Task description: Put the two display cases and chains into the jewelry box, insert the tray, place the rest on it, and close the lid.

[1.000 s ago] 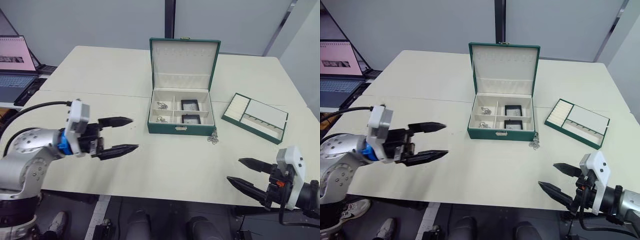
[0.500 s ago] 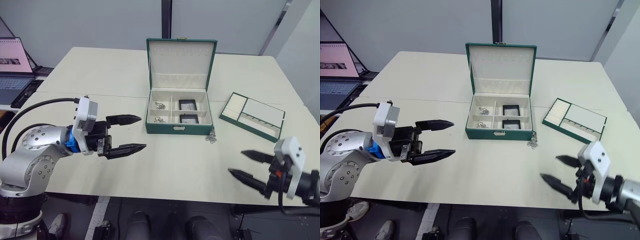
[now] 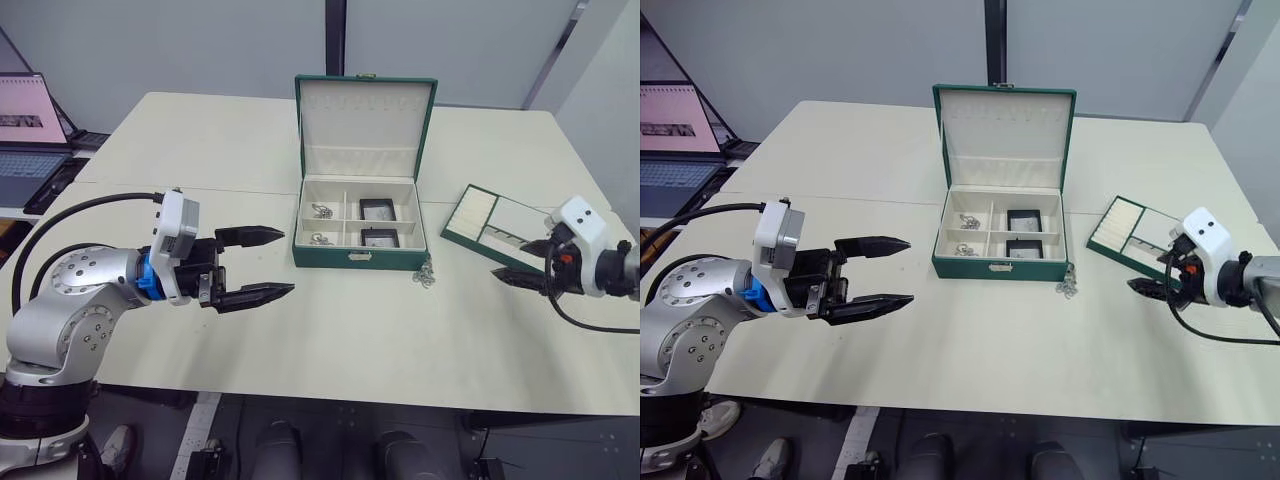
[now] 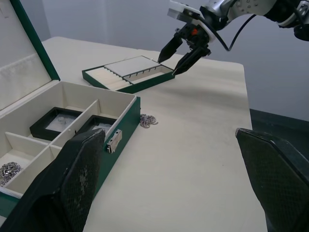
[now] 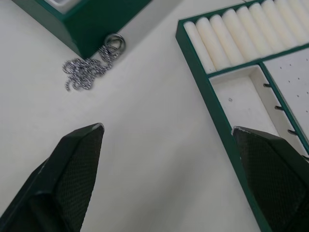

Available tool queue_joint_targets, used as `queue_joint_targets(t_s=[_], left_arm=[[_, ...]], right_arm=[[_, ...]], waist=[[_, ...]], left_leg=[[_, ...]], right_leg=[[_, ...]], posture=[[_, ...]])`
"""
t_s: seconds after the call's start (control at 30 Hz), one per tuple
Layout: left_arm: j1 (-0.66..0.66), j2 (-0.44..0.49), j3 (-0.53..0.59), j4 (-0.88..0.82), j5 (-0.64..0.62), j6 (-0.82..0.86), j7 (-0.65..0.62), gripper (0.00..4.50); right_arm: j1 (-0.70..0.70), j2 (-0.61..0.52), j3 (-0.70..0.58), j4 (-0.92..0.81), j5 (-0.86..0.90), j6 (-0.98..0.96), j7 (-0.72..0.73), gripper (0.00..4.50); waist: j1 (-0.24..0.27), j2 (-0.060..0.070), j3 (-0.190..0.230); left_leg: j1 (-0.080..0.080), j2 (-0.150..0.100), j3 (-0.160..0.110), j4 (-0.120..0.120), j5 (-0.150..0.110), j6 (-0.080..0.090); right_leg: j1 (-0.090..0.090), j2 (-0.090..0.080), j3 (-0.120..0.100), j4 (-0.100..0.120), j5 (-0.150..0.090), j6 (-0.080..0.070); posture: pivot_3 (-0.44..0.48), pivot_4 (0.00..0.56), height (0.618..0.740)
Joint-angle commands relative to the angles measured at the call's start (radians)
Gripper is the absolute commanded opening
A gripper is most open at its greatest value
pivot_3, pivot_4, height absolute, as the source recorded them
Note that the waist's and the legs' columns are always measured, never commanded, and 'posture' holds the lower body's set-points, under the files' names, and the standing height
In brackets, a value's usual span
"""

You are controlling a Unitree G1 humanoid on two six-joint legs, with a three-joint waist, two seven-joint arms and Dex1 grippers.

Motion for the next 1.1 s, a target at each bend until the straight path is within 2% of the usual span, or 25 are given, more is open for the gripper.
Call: queue_joint_targets(t_s=[0.03, 0.2, 0.4, 0.7, 0.83, 0.87, 1.1], left_arm=[[0.001, 0.000, 0.010, -0.026, 0.001, -0.016, 0.011, 4.49], [0.017, -0.003, 0.017, -0.046, -0.004, -0.016, 0.028, 4.49], [0.049, 0.002, 0.036, -0.075, -0.014, -0.012, 0.048, 4.49], [0.069, 0.008, 0.049, -0.086, -0.017, -0.017, 0.057, 4.49], [0.066, 0.009, 0.046, -0.081, -0.013, -0.021, 0.052, 4.50], [0.066, 0.010, 0.046, -0.081, -0.012, -0.021, 0.051, 4.50], [0.059, 0.015, 0.046, -0.071, -0.011, -0.021, 0.045, 4.50]], right_arm=[[-0.090, 0.010, 0.071, 0.119, -0.096, -0.086, 0.081, 4.50], [-0.229, 0.071, 0.178, 0.324, -0.225, -0.166, 0.156, 4.50], [-0.335, 0.154, 0.215, 0.551, -0.330, -0.269, 0.191, 4.50], [-0.373, 0.208, 0.185, 0.680, -0.392, -0.341, 0.220, 4.50], [-0.373, 0.216, 0.171, 0.691, -0.398, -0.350, 0.226, 3.28], [-0.371, 0.217, 0.167, 0.690, -0.397, -0.350, 0.228, 2.84], [-0.364, 0.227, 0.154, 0.693, -0.405, -0.358, 0.227, 1.11]], waist=[[0.000, 0.000, 0.000], [-0.001, 0.001, 0.000], [-0.001, 0.001, 0.001], [-0.001, 0.001, 0.001], [-0.001, 0.001, 0.001], [-0.001, 0.001, 0.001], [-0.001, 0.001, 0.001]], left_leg=[[0.000, 0.000, 0.000, 0.000, 0.000, 0.000], [0.000, 0.000, 0.000, 0.000, 0.000, 0.000], [0.000, 0.000, 0.000, 0.000, 0.001, -0.001], [0.000, 0.000, 0.001, 0.001, 0.001, -0.002], [0.000, 0.000, 0.001, 0.001, 0.001, -0.002], [0.000, 0.000, 0.001, 0.001, 0.001, -0.002], [0.000, 0.000, 0.001, 0.001, 0.001, -0.002]], right_leg=[[0.000, 0.000, 0.000, 0.000, 0.000, 0.000], [0.000, 0.000, 0.000, 0.000, 0.000, 0.000], [0.000, 0.000, 0.000, 0.000, 0.000, 0.000], [0.000, 0.000, 0.000, 0.001, 0.000, 0.000], [0.000, 0.000, 0.000, 0.001, 0.000, 0.000], [0.000, 0.000, 0.000, 0.001, 0.000, 0.000], [0.000, 0.000, 0.000, 0.001, 0.000, 0.000]], posture=[[0.000, 0.150, 0.737], [0.000, 0.150, 0.737], [0.000, 0.150, 0.737], [0.000, 0.150, 0.737], [0.000, 0.150, 0.737], [0.000, 0.150, 0.737], [0.000, 0.150, 0.737]])
